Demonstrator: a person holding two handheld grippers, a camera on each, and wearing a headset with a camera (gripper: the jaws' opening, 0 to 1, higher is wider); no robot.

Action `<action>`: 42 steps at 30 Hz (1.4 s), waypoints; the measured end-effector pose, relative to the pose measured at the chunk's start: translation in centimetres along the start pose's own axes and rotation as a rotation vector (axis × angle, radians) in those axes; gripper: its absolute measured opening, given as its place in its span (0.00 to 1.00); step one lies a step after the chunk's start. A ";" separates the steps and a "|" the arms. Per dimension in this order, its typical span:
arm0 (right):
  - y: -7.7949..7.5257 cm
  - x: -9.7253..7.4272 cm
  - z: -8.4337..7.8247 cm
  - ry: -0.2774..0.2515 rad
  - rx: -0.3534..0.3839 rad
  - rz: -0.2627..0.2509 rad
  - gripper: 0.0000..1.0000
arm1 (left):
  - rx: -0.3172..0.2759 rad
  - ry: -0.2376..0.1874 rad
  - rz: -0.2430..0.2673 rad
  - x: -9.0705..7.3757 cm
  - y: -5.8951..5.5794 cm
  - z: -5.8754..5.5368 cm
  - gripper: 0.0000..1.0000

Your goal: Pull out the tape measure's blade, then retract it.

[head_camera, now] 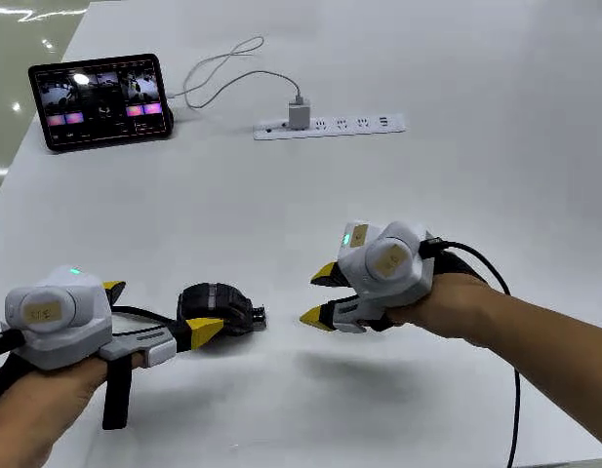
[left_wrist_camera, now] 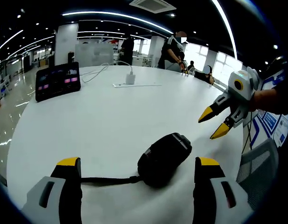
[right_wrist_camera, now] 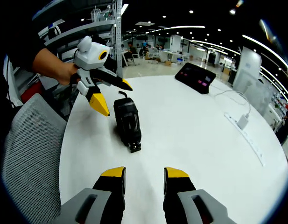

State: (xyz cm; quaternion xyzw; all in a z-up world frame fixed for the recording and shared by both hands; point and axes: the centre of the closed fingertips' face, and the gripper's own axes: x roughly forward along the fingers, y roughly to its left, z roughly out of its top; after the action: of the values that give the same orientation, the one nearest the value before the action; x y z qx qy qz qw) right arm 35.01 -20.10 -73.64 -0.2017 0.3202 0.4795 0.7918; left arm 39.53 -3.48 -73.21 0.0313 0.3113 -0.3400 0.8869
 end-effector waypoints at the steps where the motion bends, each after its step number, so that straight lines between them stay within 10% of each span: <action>1: 0.0 -0.2 -0.1 -0.004 0.009 -0.001 0.30 | 0.001 -0.004 -0.010 -0.1 -0.1 0.1 0.99; 19: 0.0 -4.5 -4.1 -0.029 0.121 -0.042 0.49 | 0.096 0.047 -0.155 -2.6 -0.8 -0.9 0.99; 42: -0.8 -11.8 -11.0 -0.009 0.244 -0.123 0.72 | 0.133 0.093 -0.144 -6.4 1.4 -2.9 0.99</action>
State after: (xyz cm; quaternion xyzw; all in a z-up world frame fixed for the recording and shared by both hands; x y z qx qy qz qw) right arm 28.34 -34.73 -73.21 -0.1210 0.3594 0.3883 0.8399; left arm 35.19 2.13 -72.06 0.0835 0.3301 -0.4209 0.8408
